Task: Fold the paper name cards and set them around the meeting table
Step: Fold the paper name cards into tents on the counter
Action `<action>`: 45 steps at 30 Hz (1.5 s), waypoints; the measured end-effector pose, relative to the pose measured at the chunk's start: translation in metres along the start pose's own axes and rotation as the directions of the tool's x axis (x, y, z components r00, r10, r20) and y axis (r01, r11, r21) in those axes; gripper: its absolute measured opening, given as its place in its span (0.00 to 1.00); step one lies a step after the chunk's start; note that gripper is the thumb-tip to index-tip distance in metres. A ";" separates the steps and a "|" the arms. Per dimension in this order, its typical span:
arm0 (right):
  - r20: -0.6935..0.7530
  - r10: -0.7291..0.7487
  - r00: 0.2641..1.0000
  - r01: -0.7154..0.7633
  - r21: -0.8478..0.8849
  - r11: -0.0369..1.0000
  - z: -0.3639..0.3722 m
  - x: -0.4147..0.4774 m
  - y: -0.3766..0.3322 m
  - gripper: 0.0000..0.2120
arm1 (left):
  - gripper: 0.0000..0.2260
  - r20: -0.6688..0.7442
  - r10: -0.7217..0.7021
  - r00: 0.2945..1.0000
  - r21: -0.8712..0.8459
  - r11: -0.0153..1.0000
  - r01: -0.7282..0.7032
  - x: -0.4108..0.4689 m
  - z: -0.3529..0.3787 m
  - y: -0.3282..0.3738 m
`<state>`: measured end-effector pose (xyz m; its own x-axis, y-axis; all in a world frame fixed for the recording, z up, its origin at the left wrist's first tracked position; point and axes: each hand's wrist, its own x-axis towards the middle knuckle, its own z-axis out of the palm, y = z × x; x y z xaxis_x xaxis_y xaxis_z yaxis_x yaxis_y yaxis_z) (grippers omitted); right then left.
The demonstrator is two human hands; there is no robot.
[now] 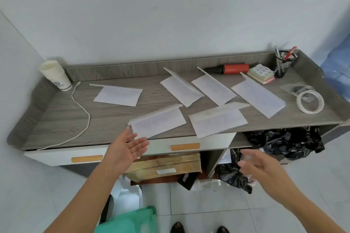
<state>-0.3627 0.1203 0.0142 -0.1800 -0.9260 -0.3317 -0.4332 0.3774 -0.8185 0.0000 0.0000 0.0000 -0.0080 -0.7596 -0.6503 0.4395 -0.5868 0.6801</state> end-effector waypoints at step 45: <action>0.190 0.064 0.980 -0.178 0.680 0.711 -0.135 0.186 -0.040 0.07 | 0.04 -0.147 0.385 0.911 0.652 0.731 -0.204 0.060 0.044 -0.009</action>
<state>-0.4977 -0.0661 0.0484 -0.0367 -0.8836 -0.4667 0.3249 0.4311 -0.8418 -0.0437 -0.0524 -0.0306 0.2939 -0.8770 -0.3801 -0.2627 -0.4564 0.8501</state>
